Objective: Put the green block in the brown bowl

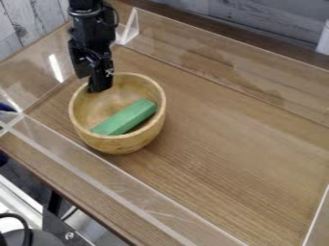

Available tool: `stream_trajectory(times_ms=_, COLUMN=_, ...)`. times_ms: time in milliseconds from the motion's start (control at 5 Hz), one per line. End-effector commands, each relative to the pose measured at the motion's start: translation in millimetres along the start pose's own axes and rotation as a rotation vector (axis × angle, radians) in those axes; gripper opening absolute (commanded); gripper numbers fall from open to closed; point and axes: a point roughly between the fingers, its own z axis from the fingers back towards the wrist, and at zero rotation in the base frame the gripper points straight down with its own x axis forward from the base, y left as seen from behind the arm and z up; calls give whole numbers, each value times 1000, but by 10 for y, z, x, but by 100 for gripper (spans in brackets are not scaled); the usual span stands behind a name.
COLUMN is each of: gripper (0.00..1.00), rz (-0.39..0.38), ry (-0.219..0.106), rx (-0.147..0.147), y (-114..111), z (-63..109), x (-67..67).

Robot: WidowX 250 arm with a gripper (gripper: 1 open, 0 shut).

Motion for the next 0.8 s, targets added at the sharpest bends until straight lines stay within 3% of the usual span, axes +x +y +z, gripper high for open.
stream_trajectory(times_ms=0, gripper=100, rz=-20, ry=-33, rx=40, y=34, z=71, x=102)
stream_trajectory(times_ms=200, gripper=100, rz=-34, ry=-29, rx=39, y=6, z=-4, x=134)
stream_trajectory(times_ms=600, gripper=100, rz=-46, ry=-28, rx=48, y=-53, z=-27, x=35)
